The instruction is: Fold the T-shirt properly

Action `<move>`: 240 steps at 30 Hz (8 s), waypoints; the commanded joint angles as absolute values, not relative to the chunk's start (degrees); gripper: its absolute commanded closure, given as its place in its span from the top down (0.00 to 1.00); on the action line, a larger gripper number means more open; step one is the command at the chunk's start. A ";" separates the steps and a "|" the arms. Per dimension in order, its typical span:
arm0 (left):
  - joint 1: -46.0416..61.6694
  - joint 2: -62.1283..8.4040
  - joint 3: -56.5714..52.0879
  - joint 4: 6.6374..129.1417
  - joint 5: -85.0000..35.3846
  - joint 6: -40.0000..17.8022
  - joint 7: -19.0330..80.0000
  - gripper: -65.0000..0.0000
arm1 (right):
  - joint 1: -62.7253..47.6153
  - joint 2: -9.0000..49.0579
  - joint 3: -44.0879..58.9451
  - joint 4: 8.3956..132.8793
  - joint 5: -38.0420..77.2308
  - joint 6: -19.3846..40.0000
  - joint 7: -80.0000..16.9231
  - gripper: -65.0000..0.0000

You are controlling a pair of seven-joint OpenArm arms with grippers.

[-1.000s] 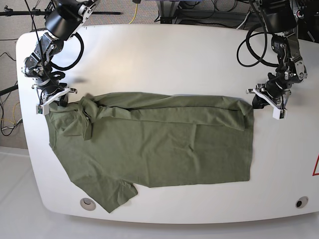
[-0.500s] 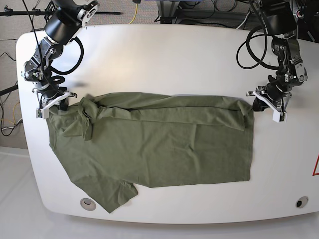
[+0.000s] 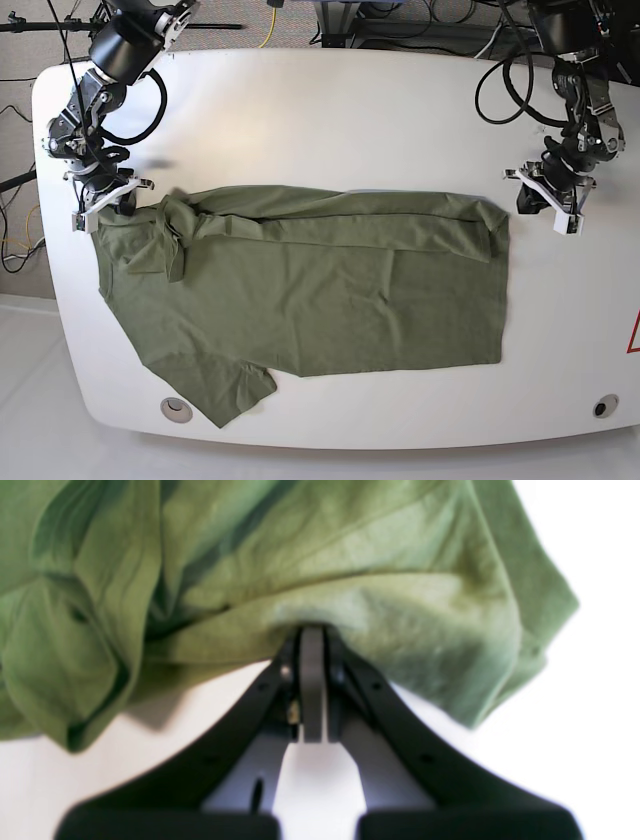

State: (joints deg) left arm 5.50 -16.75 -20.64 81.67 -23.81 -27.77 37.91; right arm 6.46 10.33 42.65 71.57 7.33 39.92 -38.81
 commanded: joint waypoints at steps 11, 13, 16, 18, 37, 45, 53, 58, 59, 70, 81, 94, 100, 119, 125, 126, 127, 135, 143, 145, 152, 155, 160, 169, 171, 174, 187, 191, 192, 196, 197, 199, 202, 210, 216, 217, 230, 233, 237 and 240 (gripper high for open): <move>7.97 -17.80 -20.77 81.68 -24.93 -28.28 36.91 0.03 | 7.02 11.10 42.60 71.79 8.12 40.00 -37.81 0.00; 8.12 -17.78 -20.75 81.49 -24.99 -28.30 36.98 0.03 | 7.10 11.14 42.62 71.72 8.12 40.00 -37.83 0.00; 8.27 -17.74 -20.71 81.30 -25.08 -28.30 37.02 0.03 | 7.15 11.18 42.60 71.66 8.11 40.00 -37.80 0.00; 8.27 -17.66 -20.64 81.44 -25.14 -28.26 36.98 0.03 | 7.25 11.15 42.59 71.49 8.20 40.00 -37.90 0.00; 9.49 -16.08 -17.88 90.28 -25.62 -27.39 39.42 0.02 | 9.01 9.89 42.32 71.40 4.70 40.00 -37.94 0.00; 9.19 -16.75 -17.80 93.05 -24.57 -26.95 41.45 0.02 | 5.85 8.57 41.27 73.63 4.88 40.00 -41.01 0.00; 9.27 -15.52 -20.26 100.18 -24.48 -26.95 44.44 0.02 | 5.76 8.57 41.27 76.70 4.79 40.00 -42.07 0.00; 9.10 -15.43 -22.29 100.79 -24.57 -26.95 45.23 0.02 | 5.76 8.84 41.63 76.97 4.79 40.00 -42.07 0.00; 9.10 -15.43 -22.73 100.70 -24.57 -26.95 45.23 0.02 | 5.76 8.84 41.71 77.05 4.79 40.00 -42.07 0.00; 7.69 -15.43 -26.77 100.53 -24.13 -26.95 44.88 0.03 | 5.67 10.24 43.65 80.57 4.35 40.00 -43.12 0.03; 7.69 -15.78 -26.68 100.44 -24.04 -26.95 44.88 0.03 | 5.67 11.56 46.29 84.18 4.35 40.00 -46.20 0.66; 7.96 -15.78 -26.77 100.35 -24.04 -26.95 44.88 0.45 | 6.46 13.14 45.85 80.04 4.35 40.00 -42.68 0.76; 7.96 -15.78 -26.77 100.35 -24.04 -26.95 44.88 0.45 | 8.22 14.20 45.76 71.87 4.26 40.00 -36.35 0.76; 8.04 -15.69 -26.86 100.35 -23.96 -26.86 44.97 0.45 | 10.68 16.04 45.67 61.32 4.26 40.00 -28.62 0.03; 8.04 -15.60 -26.86 100.35 -23.96 -26.86 44.97 0.45 | 10.59 15.96 45.67 61.32 3.47 40.00 -28.62 0.00; 8.04 -15.60 -26.86 100.35 -23.96 -26.86 44.97 0.45 | 10.59 15.87 45.67 61.32 3.03 40.00 -28.62 0.00; 8.04 -15.52 -26.86 100.35 -23.96 -26.86 44.97 0.45 | 10.59 15.87 45.67 61.32 2.42 40.00 -28.62 0.00; 7.78 -15.43 -25.89 100.35 -23.96 -26.86 44.88 0.45 | 10.68 15.08 45.76 61.32 -0.04 40.00 -28.62 0.00; 7.43 -14.90 -23.25 100.18 -23.96 -26.86 43.74 0.45 | 10.68 14.73 45.76 61.32 -0.13 40.00 -28.62 0.00; 7.43 -14.20 -22.55 100.18 -23.96 -26.77 42.86 0.45 | 10.68 14.64 45.67 61.32 -0.13 40.00 -28.62 0.00; 5.14 -13.76 -20.88 96.48 -24.04 -26.68 42.59 0.45 | 10.59 14.64 43.74 61.32 -0.04 40.00 -28.62 0.00; 3.12 -13.76 -20.79 92.70 -24.04 -26.59 42.51 0.45 | 10.59 14.64 41.98 61.41 -0.04 40.00 -28.62 0.00; 0.57 -13.85 -20.79 87.16 -24.04 -26.59 42.51 0.45 | 10.51 14.64 40.92 61.49 -0.04 40.00 -28.62 0.00; -0.40 -14.11 -20.79 84.09 -24.04 -26.77 42.42 0.45 | 10.51 14.64 40.92 61.49 -0.04 40.00 -28.70 0.00; -0.40 -14.02 -20.70 84.00 -24.04 -26.77 42.42 0.45 | 10.51 14.64 40.92 61.49 -0.04 40.00 -28.70 0.00; -0.40 -13.85 -20.70 84.00 -24.04 -26.77 42.33 0.45 | 10.51 14.64 40.92 61.49 -0.04 40.00 -28.70 0.00; -0.31 -13.67 -16.48 84.09 -24.04 -26.77 42.24 0.45 | 10.42 14.64 40.92 61.49 -0.04 40.00 -28.70 0.00; -0.40 -13.67 -16.40 84.09 -24.04 -26.77 42.24 0.45 | 10.42 14.64 40.92 61.49 -0.04 40.00 -28.70 0.00; -0.40 -13.67 -16.40 84.00 -24.04 -26.77 42.24 0.45 | 10.42 14.64 40.92 61.49 -0.04 40.00 -28.70 0.00; -0.40 -13.67 -16.40 83.91 -24.04 -26.77 42.24 0.45 | 10.42 14.64 40.92 61.49 -0.04 40.00 -28.70 0.00; -0.40 -13.67 -16.40 83.91 -24.04 -26.77 42.24 0.45 | 10.42 14.64 40.92 61.49 -0.04 40.00 -28.70 0.00; -0.40 -13.67 -16.40 83.91 -24.04 -26.77 42.24 0.45 | 10.42 14.64 40.92 61.49 -0.04 40.00 -28.70 0.00; -0.40 -13.58 -16.40 83.82 -24.04 -26.68 42.24 0.45 | 10.42 14.64 40.92 61.49 -0.04 40.00 -28.70 0.00; -0.48 -11.47 -14.37 81.98 -20.35 -26.68 41.89 0.45 | 10.42 14.55 40.92 61.49 -0.04 40.00 -28.70 0.00; -0.48 -9.71 -14.29 80.04 -16.13 -26.77 38.11 0.45 | 10.42 14.55 41.01 61.49 -0.04 40.00 -28.70 0.00; -0.48 -9.71 -14.20 79.78 -15.78 -26.77 37.93 0.45 | 10.42 14.55 41.01 61.49 -0.04 40.00 -28.70 0.00; -0.13 -9.98 -13.14 77.05 -14.55 -26.86 35.74 0.45 | 9.10 14.55 41.01 61.58 0.22 40.00 -28.62 0.00; -0.04 -9.98 -13.14 77.23 -14.46 -26.86 35.74 0.41 | 9.01 14.55 41.01 61.58 0.22 40.00 -28.62 0.00; 0.04 -10.07 -13.23 77.14 -14.37 -26.86 35.74 0.13 | 9.01 14.55 41.01 61.58 0.31 40.00 -28.62 0.00; 0.04 -10.07 -13.23 77.14 -14.37 -26.86 35.91 0.00 | 9.01 14.55 41.01 61.58 0.31 40.00 -28.62 0.00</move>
State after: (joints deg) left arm 0.14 -9.78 -13.23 77.01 -15.62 -27.03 33.50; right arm 9.02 13.98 41.04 61.41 1.91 39.70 -26.02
